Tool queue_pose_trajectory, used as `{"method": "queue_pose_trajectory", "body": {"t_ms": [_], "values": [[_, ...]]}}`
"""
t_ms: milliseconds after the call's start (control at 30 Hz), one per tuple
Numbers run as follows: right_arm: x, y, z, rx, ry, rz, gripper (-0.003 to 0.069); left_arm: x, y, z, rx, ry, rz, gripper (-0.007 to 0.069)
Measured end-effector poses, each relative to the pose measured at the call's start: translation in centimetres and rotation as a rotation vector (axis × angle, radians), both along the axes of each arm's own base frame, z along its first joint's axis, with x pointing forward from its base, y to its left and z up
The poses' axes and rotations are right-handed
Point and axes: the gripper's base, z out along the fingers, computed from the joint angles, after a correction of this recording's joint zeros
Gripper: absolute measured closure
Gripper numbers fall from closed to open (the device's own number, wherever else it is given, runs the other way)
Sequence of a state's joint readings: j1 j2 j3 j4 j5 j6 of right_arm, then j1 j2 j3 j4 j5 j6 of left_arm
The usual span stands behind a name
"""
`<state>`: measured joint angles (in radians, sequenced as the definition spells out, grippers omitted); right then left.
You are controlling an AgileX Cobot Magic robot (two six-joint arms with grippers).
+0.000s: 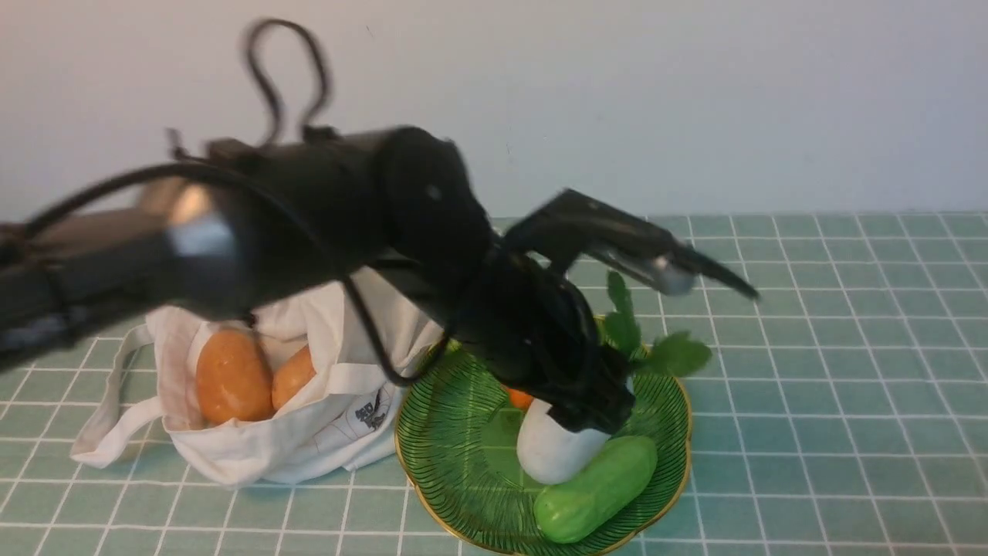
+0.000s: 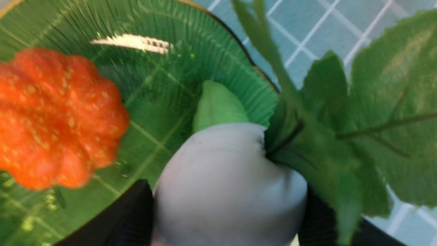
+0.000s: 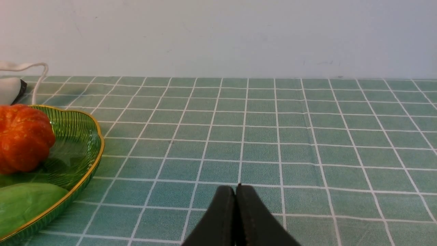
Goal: Take vegetables from cloth bag on blue coffee tablecloth place on plate.
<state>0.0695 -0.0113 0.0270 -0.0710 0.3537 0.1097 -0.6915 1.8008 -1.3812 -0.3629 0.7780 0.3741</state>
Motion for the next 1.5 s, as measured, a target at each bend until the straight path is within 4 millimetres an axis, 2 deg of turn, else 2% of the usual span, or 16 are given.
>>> {"method": "queue_pose_trajectory", "body": {"t_ms": [100, 300, 467, 500, 567, 633, 767, 867, 1000, 1100, 1200, 1333, 1433, 1467, 1500], "values": [[0.0, 0.0, 0.0, 0.000, 0.000, 0.000, 0.0675, 0.5, -0.8, -0.6, 0.084, -0.069, -0.049, 0.0144], [0.0, 0.0, 0.0, 0.000, 0.000, 0.000, 0.0675, 0.9, -1.0, -0.9, 0.119, -0.102, -0.020, 0.0141], [0.0, 0.0, 0.0, 0.000, 0.000, 0.000, 0.0675, 0.9, -1.0, -1.0, 0.128, -0.087, -0.012, 0.0058], [0.0, 0.0, 0.0, 0.000, 0.000, 0.000, 0.0675, 0.8, -0.9, -0.9, 0.131, -0.084, -0.014, 0.0020], [0.0, 0.0, 0.0, 0.000, 0.000, 0.000, 0.0675, 0.8, -0.9, -0.4, 0.128, -0.083, -0.014, -0.0023], [0.0, 0.0, 0.0, 0.000, 0.000, 0.000, 0.0675, 0.8, -1.0, 0.3, 0.120, -0.091, -0.014, -0.0033], [0.0, 0.0, 0.0, 0.000, 0.000, 0.000, 0.0675, 0.8, -1.1, 4.1, 0.075, -0.129, -0.008, -0.0029], [0.0, 0.0, 0.0, 0.000, 0.000, 0.000, 0.0675, 0.3, -0.6, 7.7, 0.045, -0.155, 0.001, 0.0031], [0.0, 0.0, 0.0, 0.000, 0.000, 0.000, 0.0675, -1.2, 1.0, 12.9, 0.048, -0.181, 0.012, 0.0226], [0.0, 0.0, 0.0, 0.000, 0.000, 0.000, 0.0675, -2.9, 3.3, 16.9, 0.075, -0.253, 0.023, 0.0458], [0.0, 0.0, 0.0, 0.000, 0.000, 0.000, 0.0675, -4.4, 5.4, 19.4, 0.086, -0.342, 0.047, 0.0586], [0.0, 0.0, 0.0, 0.000, 0.000, 0.000, 0.0675, -7.8, 9.3, 22.0, 0.075, -0.423, 0.114, 0.0629], [0.0, 0.0, 0.0, 0.000, 0.000, 0.000, 0.0675, -9.5, 11.0, 22.2, 0.063, -0.431, 0.140, 0.0629], [0.0, 0.0, 0.0, 0.000, 0.000, 0.000, 0.0675, -11.4, 12.7, 21.8, 0.055, -0.421, 0.157, 0.0629], [0.0, 0.0, 0.0, 0.000, 0.000, 0.000, 0.0675, -12.4, 13.6, 21.3, 0.054, -0.412, 0.166, 0.0629]]}}
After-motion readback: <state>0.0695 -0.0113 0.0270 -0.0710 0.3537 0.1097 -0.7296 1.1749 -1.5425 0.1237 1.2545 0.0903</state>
